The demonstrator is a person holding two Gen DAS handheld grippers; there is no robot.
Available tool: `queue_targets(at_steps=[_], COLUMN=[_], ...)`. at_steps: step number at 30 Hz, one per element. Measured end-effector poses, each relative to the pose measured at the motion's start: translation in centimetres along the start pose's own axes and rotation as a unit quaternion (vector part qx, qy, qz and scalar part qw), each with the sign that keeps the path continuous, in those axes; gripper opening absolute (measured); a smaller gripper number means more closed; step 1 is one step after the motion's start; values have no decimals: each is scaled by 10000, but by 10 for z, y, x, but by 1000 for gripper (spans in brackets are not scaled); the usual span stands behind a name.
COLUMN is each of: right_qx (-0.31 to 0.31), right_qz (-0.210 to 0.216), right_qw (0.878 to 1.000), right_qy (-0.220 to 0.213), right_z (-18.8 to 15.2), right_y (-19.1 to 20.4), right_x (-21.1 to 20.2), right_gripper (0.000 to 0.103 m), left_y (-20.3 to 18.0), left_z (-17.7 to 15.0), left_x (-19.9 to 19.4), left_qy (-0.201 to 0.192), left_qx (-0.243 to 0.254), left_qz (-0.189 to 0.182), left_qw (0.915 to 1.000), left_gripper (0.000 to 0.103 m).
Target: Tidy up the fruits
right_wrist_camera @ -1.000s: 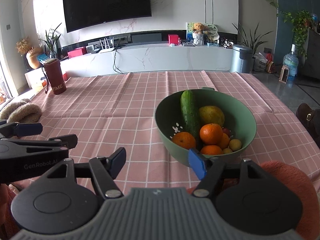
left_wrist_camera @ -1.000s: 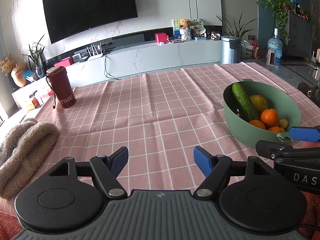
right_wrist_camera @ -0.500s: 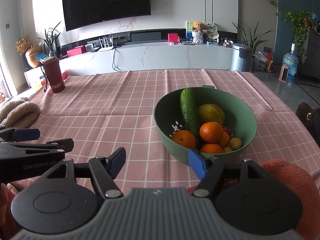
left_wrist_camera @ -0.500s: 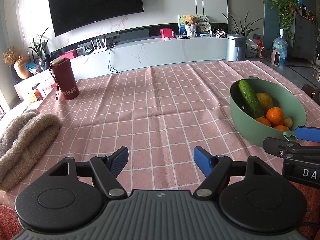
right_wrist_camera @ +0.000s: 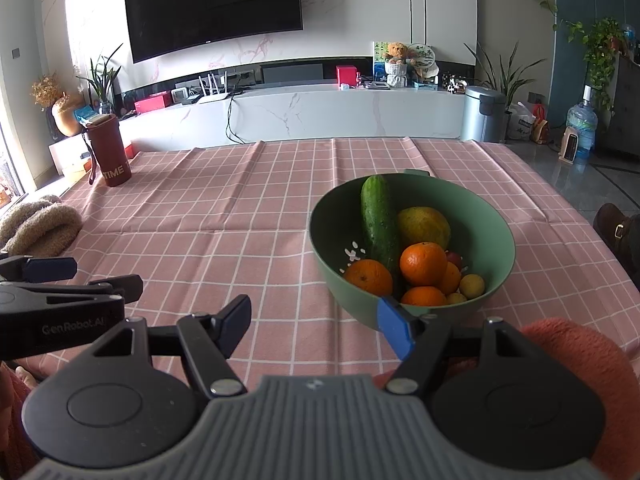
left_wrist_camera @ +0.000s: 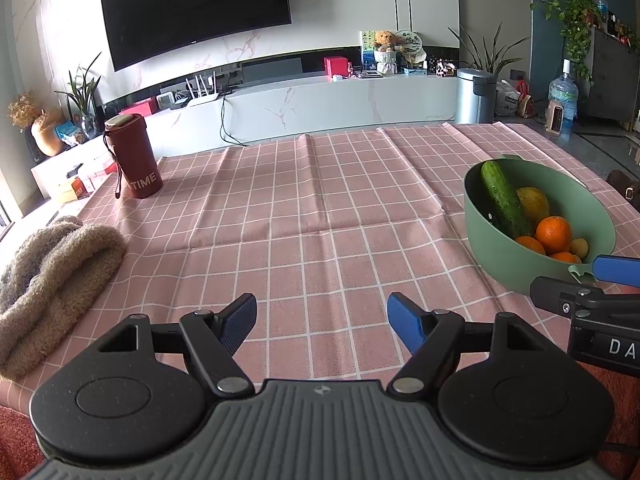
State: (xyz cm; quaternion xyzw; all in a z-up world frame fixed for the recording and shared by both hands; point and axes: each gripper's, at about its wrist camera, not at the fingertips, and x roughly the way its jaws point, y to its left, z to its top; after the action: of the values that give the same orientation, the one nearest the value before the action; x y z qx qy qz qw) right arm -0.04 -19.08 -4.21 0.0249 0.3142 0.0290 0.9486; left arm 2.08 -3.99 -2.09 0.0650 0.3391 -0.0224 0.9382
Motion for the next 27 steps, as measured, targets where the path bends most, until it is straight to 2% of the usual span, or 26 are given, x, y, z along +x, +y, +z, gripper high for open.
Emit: queue_targets(at_steps=[27], right_qx=[-34], right_qz=[-2], right_qw=[10000], right_qy=[15], right_z=[0], right_y=[0], right_x=[1], right_gripper=[68], left_y=[4], left_z=[0], left_x=[0], left_qy=[22], left_qx=[-55], left_qz=[1], left_qw=[10000], left_gripper=[88])
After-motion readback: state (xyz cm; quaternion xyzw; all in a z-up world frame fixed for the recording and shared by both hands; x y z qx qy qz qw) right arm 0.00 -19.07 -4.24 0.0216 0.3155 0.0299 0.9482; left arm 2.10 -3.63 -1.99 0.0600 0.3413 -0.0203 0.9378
